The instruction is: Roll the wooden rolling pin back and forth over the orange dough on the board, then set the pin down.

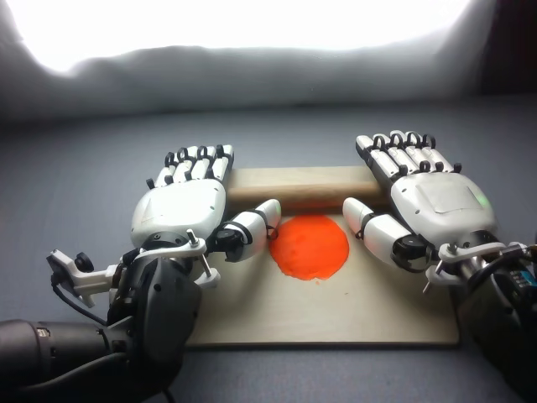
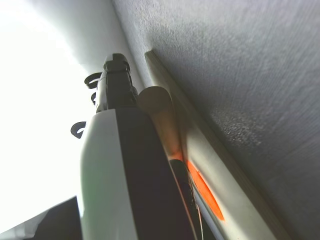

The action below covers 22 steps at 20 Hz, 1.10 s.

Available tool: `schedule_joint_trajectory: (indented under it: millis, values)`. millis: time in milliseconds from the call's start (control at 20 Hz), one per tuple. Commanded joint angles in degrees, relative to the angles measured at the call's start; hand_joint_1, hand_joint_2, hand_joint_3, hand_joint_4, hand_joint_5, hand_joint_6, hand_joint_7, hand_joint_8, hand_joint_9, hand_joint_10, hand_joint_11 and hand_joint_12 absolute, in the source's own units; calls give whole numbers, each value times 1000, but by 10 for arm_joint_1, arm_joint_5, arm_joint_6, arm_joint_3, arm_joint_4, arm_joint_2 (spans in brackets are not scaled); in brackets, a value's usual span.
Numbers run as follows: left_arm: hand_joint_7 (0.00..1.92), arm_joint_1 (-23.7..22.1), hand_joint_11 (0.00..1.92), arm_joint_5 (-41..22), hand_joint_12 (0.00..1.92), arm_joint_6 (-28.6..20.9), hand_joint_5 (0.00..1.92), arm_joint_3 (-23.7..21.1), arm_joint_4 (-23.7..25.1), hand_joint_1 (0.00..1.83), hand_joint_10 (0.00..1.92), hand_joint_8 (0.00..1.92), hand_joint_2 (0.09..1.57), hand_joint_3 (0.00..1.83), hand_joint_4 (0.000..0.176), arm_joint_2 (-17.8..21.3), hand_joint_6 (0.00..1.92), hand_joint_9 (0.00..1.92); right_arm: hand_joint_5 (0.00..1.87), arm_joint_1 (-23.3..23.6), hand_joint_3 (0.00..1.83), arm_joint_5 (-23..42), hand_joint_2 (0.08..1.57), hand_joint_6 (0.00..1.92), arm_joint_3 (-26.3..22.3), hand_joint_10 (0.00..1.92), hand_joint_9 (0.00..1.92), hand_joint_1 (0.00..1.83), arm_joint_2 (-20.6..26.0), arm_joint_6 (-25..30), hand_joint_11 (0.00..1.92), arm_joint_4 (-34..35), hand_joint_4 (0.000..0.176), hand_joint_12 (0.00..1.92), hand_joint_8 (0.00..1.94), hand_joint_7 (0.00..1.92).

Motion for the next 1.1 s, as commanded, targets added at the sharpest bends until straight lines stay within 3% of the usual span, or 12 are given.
schedule_joint_trajectory:
  millis: [0, 750, 1050]
  values:
    - [0, -3, 0, -22, 0, 0, 0, 0, 18, 0, 0, 0, 1381, 2, 0, 1, 0, 0, 44, -1, 2, 48, 1499, 0, -2, 0, 0, 0, 4, 5, 0, -30, 0, 0, 0, 18]
    - [0, -5, 0, 11, 0, 2, 0, -18, 30, 0, 0, 0, 1374, 0, 0, 11, 0, 0, 61, -11, 1, 42, 1497, 7, -18, 0, 0, 0, 11, 5, 0, -35, 0, 0, 8, 37]
    - [0, -5, 0, 20, 0, -7, 0, -18, 12, 0, 0, 0, 1379, 0, 0, 11, 0, 0, 65, -22, 1, 40, 1498, 8, -32, 0, 0, 0, 18, 3, 0, -35, 0, 0, 5, 37]
